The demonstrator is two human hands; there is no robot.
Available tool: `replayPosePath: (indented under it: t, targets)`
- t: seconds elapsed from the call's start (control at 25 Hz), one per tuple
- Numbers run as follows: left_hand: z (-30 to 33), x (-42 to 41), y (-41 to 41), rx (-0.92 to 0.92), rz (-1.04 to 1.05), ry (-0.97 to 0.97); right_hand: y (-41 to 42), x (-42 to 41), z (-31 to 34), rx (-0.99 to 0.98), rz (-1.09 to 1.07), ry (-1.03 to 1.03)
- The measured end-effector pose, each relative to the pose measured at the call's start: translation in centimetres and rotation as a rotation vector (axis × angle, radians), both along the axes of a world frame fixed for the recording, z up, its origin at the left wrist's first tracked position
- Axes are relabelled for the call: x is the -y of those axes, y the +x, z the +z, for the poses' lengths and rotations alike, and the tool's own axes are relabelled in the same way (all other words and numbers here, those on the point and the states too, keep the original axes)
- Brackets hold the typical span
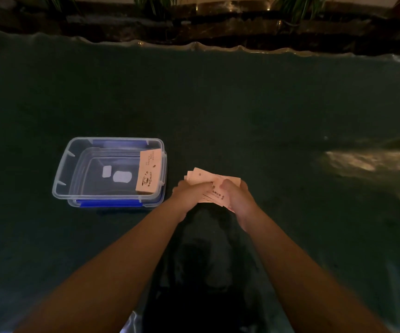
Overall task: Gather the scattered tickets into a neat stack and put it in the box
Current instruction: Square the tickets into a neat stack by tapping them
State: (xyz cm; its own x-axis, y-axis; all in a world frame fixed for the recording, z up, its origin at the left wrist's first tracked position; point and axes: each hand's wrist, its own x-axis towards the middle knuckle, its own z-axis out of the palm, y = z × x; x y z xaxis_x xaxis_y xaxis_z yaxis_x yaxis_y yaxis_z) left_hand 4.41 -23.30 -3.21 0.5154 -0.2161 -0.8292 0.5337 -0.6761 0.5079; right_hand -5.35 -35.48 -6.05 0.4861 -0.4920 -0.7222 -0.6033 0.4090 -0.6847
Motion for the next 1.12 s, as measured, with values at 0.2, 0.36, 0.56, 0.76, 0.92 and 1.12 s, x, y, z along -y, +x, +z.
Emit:
replayPosePath:
  t: [0.2,0.36,0.56,0.76,0.92,1.12]
  targets:
    - [-0.3,-0.5,0.4,-0.047,0.072,-0.114,0.4,-0.4,-0.3,-0.013,0.002,-0.048]
    - [-0.5,-1.3,0.5,-0.128,0.051,-0.144,-0.8,0.3,-0.7,-0.053,-0.004,0.026]
    - [-0.4,-2.7,0.2,-0.253,0.031,-0.186,-3.3,-0.1,-1.1,0.049,0.022,0.091]
    - [0.7,-3.3,0.0,-0.215,-0.073,-0.181,-5.0,-0.4,0.0,0.124,0.066,0.165]
    - [1.3,-3.3,0.2,-0.133,0.009,-0.348,-6.3,-0.2,1.3,0.179,0.123,0.265]
    - [1.9,-2.2,-1.9,-0.111,0.276,-0.606,-6.9,1.1,3.0,0.315,0.221,0.269]
